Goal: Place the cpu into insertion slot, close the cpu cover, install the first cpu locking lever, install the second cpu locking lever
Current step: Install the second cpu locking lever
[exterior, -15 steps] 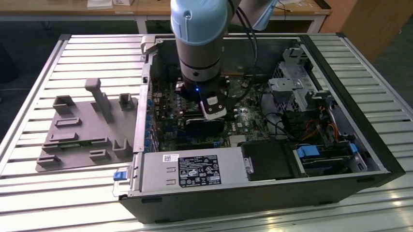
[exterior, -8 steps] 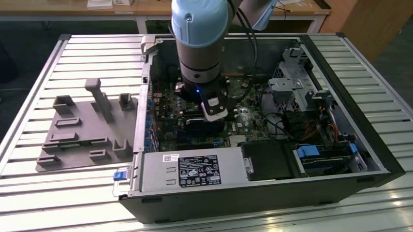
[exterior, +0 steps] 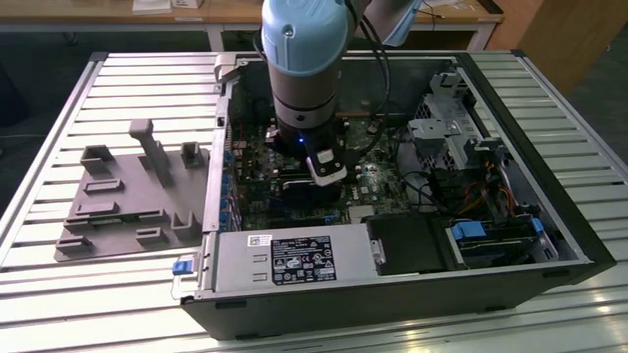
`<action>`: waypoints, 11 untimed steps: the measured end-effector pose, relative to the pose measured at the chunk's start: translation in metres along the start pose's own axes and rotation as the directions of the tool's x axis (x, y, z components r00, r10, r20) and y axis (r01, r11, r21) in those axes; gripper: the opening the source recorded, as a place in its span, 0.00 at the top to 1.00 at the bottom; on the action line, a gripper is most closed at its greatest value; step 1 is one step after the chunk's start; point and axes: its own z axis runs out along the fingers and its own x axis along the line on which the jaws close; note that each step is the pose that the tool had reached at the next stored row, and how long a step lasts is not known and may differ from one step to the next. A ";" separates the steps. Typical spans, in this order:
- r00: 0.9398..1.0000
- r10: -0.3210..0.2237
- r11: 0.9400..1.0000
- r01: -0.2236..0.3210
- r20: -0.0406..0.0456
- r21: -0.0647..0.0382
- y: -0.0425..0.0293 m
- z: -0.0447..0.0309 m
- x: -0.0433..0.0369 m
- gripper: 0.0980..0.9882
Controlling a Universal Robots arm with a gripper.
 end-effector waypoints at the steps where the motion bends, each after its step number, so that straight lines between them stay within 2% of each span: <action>1: 1.000 0.000 1.000 0.000 0.000 -0.001 -0.0002 0.0005 0.0004 1.00; 5: 1.000 0.001 1.000 -0.001 -0.003 -0.015 -0.0013 0.0017 0.0037 1.00; 11: 1.000 0.002 0.999 -0.003 -0.010 -0.044 -0.0028 0.0031 0.0084 1.00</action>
